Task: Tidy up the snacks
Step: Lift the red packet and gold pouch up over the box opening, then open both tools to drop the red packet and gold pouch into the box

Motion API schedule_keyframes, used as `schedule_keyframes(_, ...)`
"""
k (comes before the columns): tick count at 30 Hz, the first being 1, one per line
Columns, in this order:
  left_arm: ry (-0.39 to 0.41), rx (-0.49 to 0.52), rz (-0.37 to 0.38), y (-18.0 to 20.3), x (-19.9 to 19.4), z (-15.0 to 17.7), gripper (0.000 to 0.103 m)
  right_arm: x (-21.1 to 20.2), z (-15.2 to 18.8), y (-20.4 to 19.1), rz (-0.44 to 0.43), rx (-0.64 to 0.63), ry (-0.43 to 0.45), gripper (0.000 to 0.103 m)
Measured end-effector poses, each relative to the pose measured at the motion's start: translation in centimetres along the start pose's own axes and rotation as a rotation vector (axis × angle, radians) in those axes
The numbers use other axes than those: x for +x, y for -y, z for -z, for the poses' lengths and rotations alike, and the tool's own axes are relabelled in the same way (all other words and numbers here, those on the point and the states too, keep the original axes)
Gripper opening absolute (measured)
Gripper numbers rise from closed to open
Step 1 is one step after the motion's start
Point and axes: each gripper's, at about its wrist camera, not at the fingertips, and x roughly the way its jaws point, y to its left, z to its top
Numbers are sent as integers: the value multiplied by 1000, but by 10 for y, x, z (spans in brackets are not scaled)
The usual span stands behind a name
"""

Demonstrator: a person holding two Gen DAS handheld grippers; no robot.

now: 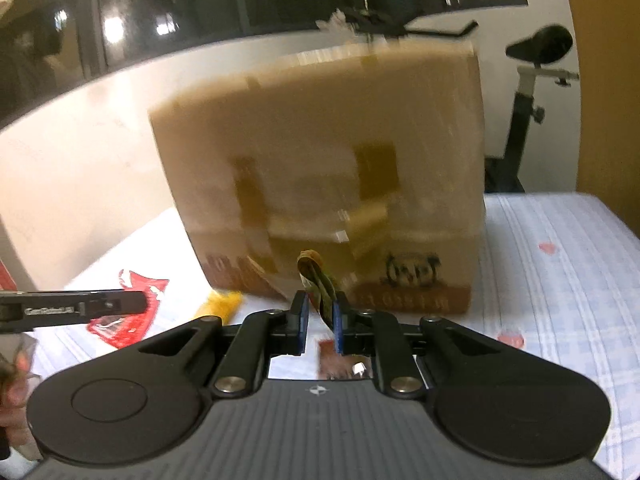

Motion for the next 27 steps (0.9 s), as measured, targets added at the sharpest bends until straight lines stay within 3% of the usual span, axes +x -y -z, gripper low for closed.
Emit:
schedule_keyframes(7, 160, 90, 77, 25, -18, -77, 32, -23, -68, -16, -66, -44, 155, 14)
schedule_keyframes(12, 194, 96, 120, 38, -8, -133, 32, -11, -122, -25, -86, -88, 214, 14)
schedule_keyframes(20, 147, 156, 60, 50, 43, -176, 32, 49, -167, -14, -41, -91, 162, 14)
schedule_keyframes(27, 80, 189, 14, 48, 64, -179, 32, 80, -161, -6, 10, -114, 49, 14)
